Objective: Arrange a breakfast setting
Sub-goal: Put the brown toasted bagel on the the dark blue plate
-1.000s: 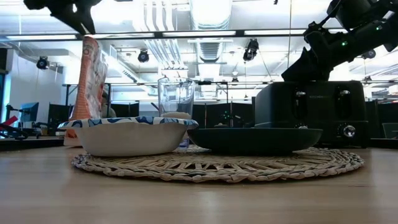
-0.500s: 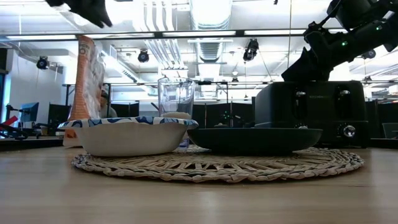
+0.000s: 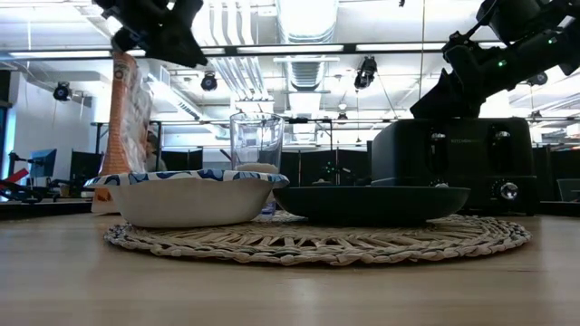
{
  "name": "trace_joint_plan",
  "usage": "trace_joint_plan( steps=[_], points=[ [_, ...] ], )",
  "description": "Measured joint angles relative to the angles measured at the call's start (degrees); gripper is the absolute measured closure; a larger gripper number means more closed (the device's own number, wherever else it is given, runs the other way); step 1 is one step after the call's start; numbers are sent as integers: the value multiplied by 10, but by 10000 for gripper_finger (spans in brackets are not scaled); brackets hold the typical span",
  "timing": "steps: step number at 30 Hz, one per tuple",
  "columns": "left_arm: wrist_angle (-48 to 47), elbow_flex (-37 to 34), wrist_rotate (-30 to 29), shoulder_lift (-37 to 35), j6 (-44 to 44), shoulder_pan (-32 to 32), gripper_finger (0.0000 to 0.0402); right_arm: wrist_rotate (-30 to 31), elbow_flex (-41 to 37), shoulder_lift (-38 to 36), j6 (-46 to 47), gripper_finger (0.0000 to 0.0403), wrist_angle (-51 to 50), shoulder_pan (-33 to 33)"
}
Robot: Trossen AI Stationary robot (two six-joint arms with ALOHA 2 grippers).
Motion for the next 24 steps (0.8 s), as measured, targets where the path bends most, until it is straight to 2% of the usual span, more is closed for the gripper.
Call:
trace_joint_plan(
  steps=[6, 12, 20, 24],
  points=[
    [63, -15, 62, 0, 8, -18, 278, 0, 0, 0, 0, 257, 0, 0],
    [104, -26, 57, 0, 31, -70, 278, 0, 0, 0, 0, 257, 0, 0],
    [369, -87, 58, 10, 165, -154, 278, 0, 0, 0, 0, 257, 0, 0],
    [464, -127, 64, 22, 188, -185, 278, 0, 0, 0, 0, 257, 0, 0]
  ],
)
